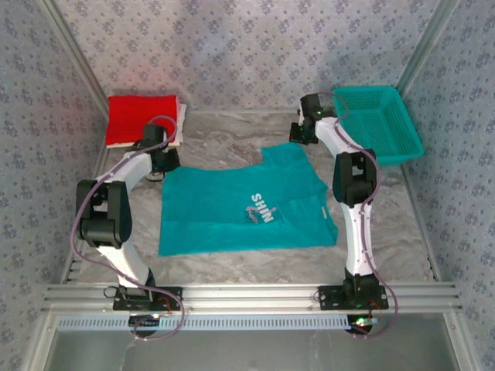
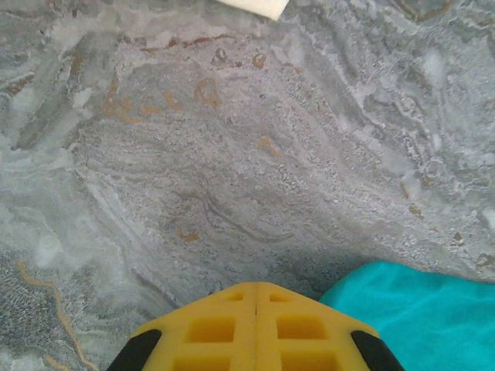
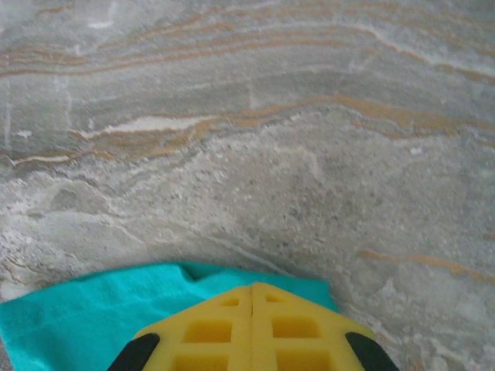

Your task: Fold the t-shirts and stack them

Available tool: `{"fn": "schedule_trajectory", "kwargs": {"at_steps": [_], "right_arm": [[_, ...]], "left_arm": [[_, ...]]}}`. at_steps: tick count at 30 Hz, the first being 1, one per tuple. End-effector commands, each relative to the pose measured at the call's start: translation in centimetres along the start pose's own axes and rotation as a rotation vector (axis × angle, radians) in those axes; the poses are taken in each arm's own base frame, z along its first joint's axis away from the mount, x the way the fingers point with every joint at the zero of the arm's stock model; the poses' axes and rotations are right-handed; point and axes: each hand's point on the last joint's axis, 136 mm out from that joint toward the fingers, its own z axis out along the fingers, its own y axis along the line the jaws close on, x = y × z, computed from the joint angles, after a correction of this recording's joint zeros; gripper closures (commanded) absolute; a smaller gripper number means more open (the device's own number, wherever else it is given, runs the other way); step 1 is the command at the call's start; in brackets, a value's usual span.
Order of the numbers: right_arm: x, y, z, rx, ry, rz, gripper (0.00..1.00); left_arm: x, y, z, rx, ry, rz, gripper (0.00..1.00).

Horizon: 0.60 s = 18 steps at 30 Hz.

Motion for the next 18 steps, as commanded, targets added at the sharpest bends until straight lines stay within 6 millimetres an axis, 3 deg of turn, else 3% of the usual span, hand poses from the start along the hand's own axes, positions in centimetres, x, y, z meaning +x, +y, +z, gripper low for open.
{"fn": "schedule_trajectory", "kwargs": {"at_steps": [1, 2, 4, 5, 11, 18], "right_arm": [[-1.9, 0.3, -2.1, -0.023, -0.082, 0.016, 1.0], [-1.9, 0.2, -1.9, -0.022, -0.077, 0.012, 0.98], [-1.4, 0.0, -1.1, -0.004, -0.024, -0.005, 0.63], [-1.1, -0.2, -0.7, 0.011, 0.004, -0.016, 0.58], [0.2, -0.2, 1.5, 0.009, 0.07, -0.029, 0.53], [0.8, 0.4, 2.5, -0.022, 0.095, -0.039, 0.47]], "left_arm": [[-1.3, -0.2, -1.7, 0.01, -0.063, -0.01, 1.0], [-1.2, -0.2, -1.5, 0.01, -0.057, -0.012, 1.0], [-1.1, -0.2, -1.3, 0.011, -0.048, -0.01, 1.0], [-1.0, -0.2, -1.2, 0.013, -0.043, -0.013, 1.0], [-0.9, -0.4, -0.8, 0.023, -0.035, -0.018, 1.0], [-1.0, -0.4, -0.8, 0.021, -0.035, -0.014, 1.0]]}}
